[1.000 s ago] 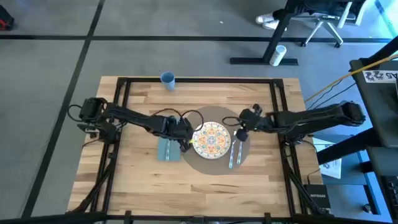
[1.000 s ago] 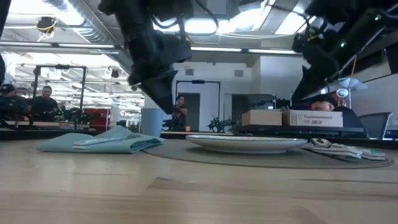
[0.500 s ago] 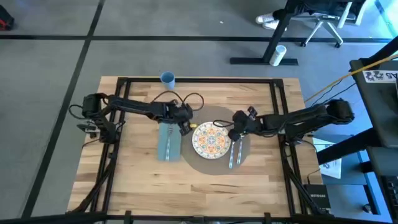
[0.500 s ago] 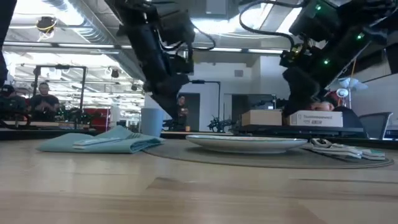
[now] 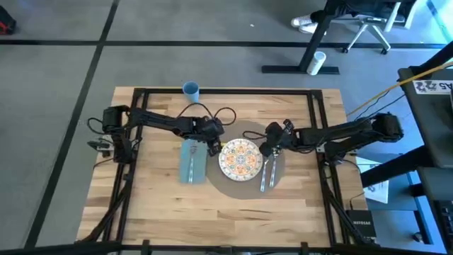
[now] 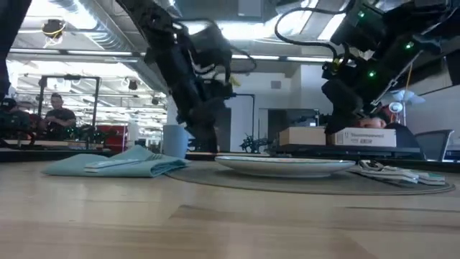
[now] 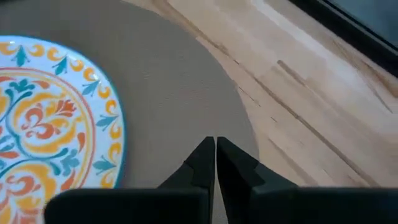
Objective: Set table place
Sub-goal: Adjust the brown mat
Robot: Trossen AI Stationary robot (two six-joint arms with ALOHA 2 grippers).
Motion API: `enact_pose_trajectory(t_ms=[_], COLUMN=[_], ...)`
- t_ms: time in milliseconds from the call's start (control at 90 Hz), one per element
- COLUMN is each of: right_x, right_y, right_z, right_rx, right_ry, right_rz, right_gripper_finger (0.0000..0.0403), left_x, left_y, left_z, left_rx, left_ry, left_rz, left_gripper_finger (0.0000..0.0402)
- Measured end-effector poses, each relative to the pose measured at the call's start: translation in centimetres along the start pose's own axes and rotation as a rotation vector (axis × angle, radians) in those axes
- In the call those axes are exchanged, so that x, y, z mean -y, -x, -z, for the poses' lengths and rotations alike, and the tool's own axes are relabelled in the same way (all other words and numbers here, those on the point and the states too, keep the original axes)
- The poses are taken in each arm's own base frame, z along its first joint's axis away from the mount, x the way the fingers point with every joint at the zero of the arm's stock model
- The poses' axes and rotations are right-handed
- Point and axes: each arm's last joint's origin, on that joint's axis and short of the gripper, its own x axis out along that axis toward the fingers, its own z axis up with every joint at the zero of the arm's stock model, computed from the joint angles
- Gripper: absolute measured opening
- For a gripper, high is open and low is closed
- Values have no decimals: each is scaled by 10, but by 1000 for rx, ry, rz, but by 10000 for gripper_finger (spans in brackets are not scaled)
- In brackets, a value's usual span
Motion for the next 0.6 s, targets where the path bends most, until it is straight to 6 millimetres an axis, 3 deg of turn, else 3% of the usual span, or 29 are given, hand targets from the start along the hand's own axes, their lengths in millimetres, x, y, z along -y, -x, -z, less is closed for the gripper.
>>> enact_pose_trajectory(t_ms=[178, 600], right_x=[0, 0], right_y=[0, 0], right_z=[0, 1], right_rx=[-3, -8], right_ry=[2, 4], right_rz=[-3, -6], right_gripper_finger=[3, 3], left_x=[5, 12], left_y=[-11, -10], left_z=[5, 7], left_rx=[-26, -34], left_ry=[8, -8], left_rz=[7, 17], left_gripper_finger=[0, 0])
